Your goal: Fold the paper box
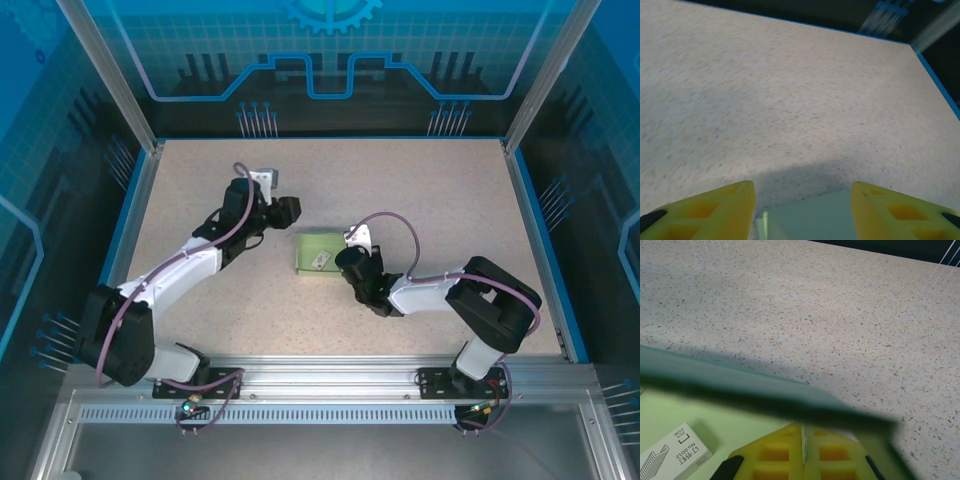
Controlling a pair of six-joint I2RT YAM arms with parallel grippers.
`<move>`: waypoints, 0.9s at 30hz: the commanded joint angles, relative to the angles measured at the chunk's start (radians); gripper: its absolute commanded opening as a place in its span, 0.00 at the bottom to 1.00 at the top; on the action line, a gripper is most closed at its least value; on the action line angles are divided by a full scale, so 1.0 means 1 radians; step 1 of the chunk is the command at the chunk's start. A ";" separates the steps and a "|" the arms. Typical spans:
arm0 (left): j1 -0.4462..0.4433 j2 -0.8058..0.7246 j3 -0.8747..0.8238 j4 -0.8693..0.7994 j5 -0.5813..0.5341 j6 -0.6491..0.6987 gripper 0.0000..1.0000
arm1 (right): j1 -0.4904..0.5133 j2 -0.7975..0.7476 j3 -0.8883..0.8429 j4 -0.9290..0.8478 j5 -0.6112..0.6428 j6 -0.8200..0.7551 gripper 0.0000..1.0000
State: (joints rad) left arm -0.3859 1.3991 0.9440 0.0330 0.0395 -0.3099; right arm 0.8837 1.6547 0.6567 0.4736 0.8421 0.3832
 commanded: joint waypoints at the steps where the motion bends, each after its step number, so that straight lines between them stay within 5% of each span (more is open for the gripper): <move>1: -0.028 0.071 0.108 -0.177 0.090 0.167 0.54 | 0.016 0.033 0.007 -0.035 0.008 -0.031 0.00; 10: -0.100 0.224 0.275 -0.408 0.144 0.291 0.53 | -0.007 0.051 0.023 -0.012 -0.001 -0.085 0.00; 27: -0.132 0.262 0.228 -0.407 0.204 0.235 0.50 | -0.051 0.061 0.034 0.004 -0.069 -0.164 0.00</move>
State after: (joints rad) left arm -0.5026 1.6432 1.1877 -0.3450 0.2081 -0.0536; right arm 0.8421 1.6913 0.6827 0.5179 0.8032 0.2440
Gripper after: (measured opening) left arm 0.500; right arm 0.053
